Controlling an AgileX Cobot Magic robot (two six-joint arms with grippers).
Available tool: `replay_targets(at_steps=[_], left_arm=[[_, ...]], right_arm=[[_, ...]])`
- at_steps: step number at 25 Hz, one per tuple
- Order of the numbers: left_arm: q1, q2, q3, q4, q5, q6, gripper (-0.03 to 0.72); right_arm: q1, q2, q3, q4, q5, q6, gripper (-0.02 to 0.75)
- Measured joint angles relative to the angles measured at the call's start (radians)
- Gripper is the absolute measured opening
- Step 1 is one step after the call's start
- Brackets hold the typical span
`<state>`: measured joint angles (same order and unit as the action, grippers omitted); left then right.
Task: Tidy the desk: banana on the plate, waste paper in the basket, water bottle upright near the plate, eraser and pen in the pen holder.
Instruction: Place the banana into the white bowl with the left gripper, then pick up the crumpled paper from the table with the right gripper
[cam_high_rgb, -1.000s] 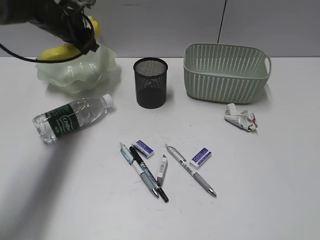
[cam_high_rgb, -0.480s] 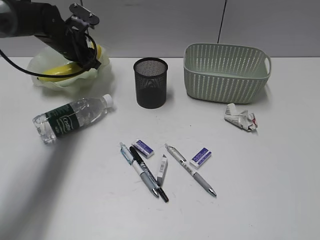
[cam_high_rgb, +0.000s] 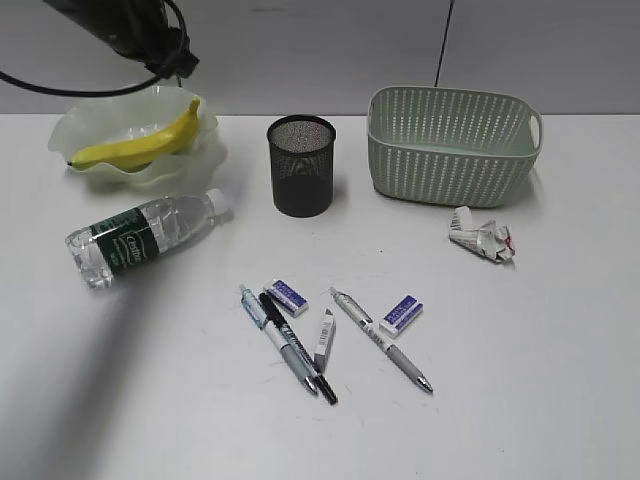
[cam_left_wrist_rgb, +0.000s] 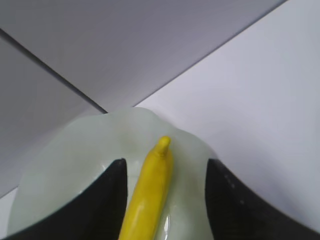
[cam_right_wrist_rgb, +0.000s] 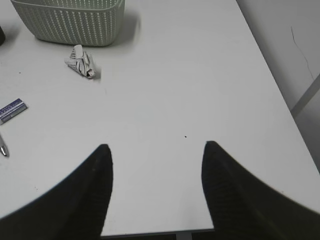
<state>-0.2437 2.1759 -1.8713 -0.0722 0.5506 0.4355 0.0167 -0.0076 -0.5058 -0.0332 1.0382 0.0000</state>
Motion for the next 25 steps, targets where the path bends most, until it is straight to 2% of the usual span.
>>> replay_targets(at_steps=[3,8,15,17,23,25], left_arm=[[0.0,-0.079,0.0,-0.001,0.065,-0.023,0.379],[0.006,-0.214,0.0,0.002,0.281,-0.084,0.379],[0.018,-0.416,0.0,0.014,0.616,-0.256,0.378],[0.019,-0.474,0.008,0.02,0.652,-0.301,0.37],[0.019,-0.676,0.149,0.024,0.66,-0.363,0.347],[0.019,-0.838,0.293,0.022,0.663,-0.384,0.341]], right_arm=[[0.0,0.0,0.0,0.0,0.0,0.0,0.454],[0.0,0.0,0.0,0.0,0.0,0.0,0.454],[0.0,0.0,0.0,0.0,0.0,0.0,0.454],[0.0,0.0,0.0,0.0,0.0,0.0,0.454],[0.0,0.0,0.0,0.0,0.0,0.0,0.454],[0.0,0.0,0.0,0.001,0.0,0.0,0.454]])
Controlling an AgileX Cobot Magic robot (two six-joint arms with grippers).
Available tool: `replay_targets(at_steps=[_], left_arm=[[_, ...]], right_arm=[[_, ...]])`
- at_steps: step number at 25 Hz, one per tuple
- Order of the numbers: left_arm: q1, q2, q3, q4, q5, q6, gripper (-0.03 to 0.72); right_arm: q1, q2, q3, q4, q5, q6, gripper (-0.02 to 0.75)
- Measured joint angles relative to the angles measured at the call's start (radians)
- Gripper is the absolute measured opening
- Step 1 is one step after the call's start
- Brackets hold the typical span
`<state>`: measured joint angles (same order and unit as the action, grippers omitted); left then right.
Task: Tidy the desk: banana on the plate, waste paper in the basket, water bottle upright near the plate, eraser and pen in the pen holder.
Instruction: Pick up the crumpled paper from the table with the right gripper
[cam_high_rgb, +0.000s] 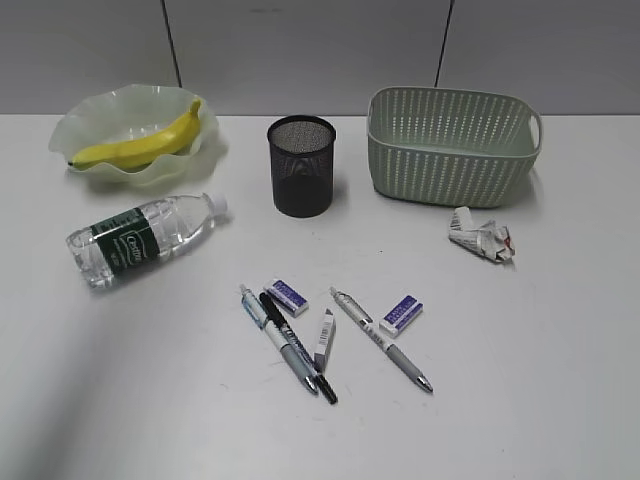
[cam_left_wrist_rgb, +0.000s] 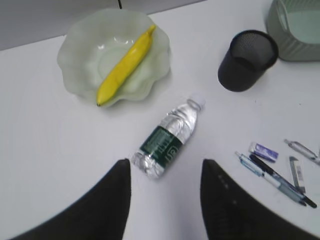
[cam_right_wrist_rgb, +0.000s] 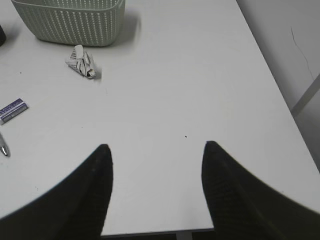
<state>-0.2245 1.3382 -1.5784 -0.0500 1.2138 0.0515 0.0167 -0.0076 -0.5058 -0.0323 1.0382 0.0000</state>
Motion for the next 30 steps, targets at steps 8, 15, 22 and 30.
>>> replay_targets(at_steps=[8,15,22,30], left_arm=[[0.0,-0.511,0.44,-0.007,0.003,-0.012,0.338],[0.0,-0.928,0.758,-0.01,-0.034,-0.014,0.337],[0.0,-1.27,0.963,-0.01,-0.036,-0.014,0.336],[0.0,-1.344,1.001,-0.011,-0.045,-0.015,0.336]], right_arm=[[0.0,0.0,0.0,0.008,0.0,0.0,0.454],[0.0,0.0,0.0,0.016,0.0,0.0,0.454],[0.0,0.018,-0.005,0.032,-0.003,0.0,0.454],[0.0,0.368,-0.082,0.198,-0.17,-0.23,0.454]])
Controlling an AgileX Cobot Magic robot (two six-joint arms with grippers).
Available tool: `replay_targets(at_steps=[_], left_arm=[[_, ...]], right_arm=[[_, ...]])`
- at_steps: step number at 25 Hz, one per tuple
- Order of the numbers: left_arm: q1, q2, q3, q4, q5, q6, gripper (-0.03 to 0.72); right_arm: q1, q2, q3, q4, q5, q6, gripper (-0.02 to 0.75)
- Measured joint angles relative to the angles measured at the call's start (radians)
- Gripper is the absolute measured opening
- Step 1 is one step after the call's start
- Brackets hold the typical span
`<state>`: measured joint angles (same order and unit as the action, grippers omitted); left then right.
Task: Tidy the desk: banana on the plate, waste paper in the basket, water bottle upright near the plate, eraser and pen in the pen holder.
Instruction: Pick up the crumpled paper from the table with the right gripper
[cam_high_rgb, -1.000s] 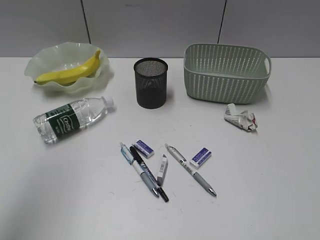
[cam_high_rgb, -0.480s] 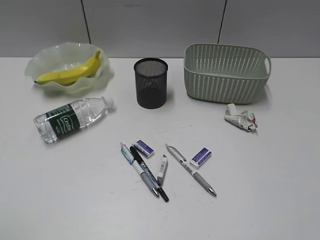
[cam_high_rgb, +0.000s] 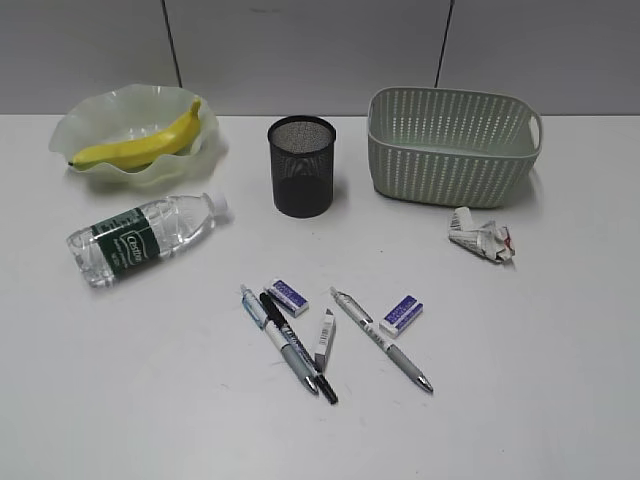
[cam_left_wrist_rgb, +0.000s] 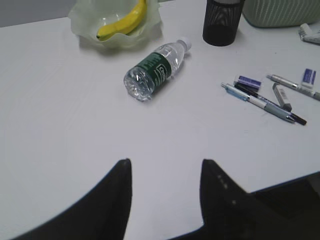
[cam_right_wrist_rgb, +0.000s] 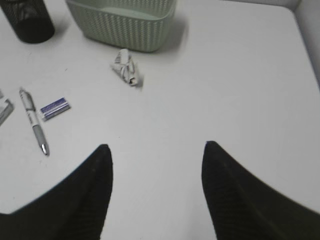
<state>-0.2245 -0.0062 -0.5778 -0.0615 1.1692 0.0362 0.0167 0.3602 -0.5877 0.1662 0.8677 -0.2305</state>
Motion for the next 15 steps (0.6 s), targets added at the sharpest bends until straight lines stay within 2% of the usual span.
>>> replay_targets(at_steps=[5,15], left_arm=[[0.0,0.0,0.016,-0.001,-0.068,0.0,0.336],[0.0,0.0,0.039,-0.006,-0.107,0.0,0.335]], right_arm=[[0.033,0.361,-0.09,0.069,-0.079,-0.131,0.454],[0.174,1.114,-0.467,0.05,-0.1,-0.164,0.482]])
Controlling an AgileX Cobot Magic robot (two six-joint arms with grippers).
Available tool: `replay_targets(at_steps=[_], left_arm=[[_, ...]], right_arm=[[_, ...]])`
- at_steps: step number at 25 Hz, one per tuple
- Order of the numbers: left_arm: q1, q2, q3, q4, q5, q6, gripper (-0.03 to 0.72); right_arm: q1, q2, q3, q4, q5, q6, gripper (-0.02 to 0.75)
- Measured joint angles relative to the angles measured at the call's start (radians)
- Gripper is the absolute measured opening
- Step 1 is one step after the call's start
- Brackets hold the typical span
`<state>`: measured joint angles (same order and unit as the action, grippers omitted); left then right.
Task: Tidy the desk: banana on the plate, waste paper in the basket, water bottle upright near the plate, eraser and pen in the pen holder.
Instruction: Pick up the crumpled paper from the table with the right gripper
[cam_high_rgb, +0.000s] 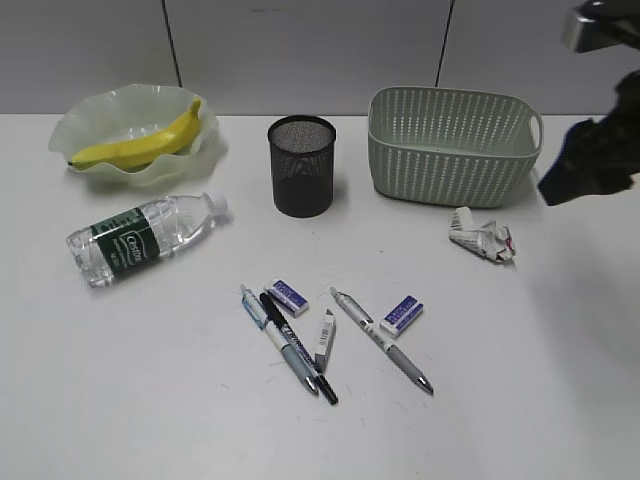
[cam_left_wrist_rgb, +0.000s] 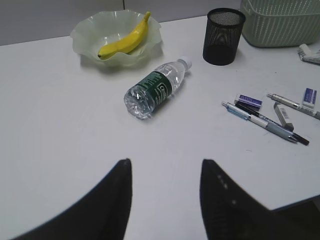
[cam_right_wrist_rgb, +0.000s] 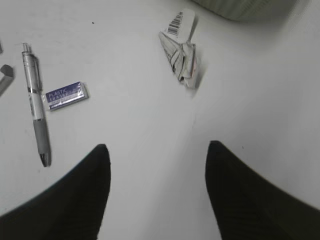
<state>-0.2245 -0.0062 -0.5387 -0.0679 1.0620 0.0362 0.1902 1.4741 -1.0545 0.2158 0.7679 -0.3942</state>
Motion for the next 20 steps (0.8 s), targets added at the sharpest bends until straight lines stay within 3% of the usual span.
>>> replay_targets(at_steps=[9,20], left_arm=[[0.0,0.0,0.0,-0.001,-0.001,0.0,0.335],[0.0,0.0,0.0,-0.001,-0.001,0.0,0.335]], right_arm=[[0.048,0.46,-0.279,-0.107,-0.002,0.038,0.5],[0.048,0.652,-0.324,-0.143,-0.063,0.06,0.498]])
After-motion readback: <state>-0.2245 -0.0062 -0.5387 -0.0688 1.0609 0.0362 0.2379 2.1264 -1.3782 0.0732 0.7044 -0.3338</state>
